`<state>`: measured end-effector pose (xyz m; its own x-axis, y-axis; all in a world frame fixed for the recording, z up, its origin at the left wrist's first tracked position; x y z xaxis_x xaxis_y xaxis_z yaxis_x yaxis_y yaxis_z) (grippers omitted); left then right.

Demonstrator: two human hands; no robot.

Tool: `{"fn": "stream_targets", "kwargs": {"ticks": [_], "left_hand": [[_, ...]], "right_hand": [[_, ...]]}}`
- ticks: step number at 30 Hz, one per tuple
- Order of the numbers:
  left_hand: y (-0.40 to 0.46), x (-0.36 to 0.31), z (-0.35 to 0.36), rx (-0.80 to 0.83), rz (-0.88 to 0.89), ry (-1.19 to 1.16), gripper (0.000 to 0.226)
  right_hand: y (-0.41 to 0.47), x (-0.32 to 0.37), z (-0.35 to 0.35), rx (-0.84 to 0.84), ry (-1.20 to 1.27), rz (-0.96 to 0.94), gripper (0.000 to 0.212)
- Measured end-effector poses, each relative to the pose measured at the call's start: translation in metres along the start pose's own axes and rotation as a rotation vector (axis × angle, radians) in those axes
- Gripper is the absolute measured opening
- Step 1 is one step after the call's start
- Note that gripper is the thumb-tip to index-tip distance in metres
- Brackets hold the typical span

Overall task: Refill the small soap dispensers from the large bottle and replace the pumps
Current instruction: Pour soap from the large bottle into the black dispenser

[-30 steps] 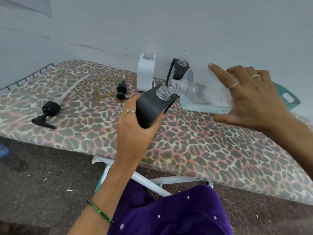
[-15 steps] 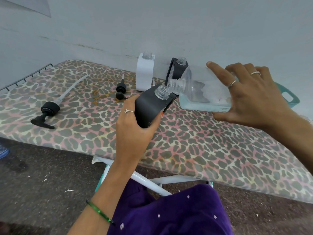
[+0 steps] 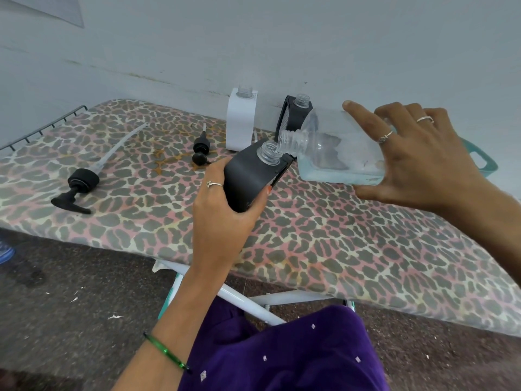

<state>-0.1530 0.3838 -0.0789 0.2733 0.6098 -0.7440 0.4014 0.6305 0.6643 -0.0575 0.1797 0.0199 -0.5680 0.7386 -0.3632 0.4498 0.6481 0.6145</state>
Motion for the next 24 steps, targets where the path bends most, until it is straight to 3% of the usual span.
{"fn": "stream_targets", "kwargs": {"ticks": [24], "left_hand": [[0.0002,0.0005,-0.0003,0.001,-0.014,-0.007,0.052]], "right_hand": [[0.0011,0.0007,0.0001,0.029,-0.009,0.003,0.111]]}}
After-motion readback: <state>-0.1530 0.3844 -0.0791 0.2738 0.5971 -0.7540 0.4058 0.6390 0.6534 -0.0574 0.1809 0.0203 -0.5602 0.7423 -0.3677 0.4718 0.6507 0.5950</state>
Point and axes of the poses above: each hand's wrist, its own y-axis towards the middle knuckle, its own z-axis out of the palm, x = y × z, the point moved 8 cm from there along y, towards the middle knuckle, and after that the axes turned 15 degrees about -x, right-handed, at the moved point
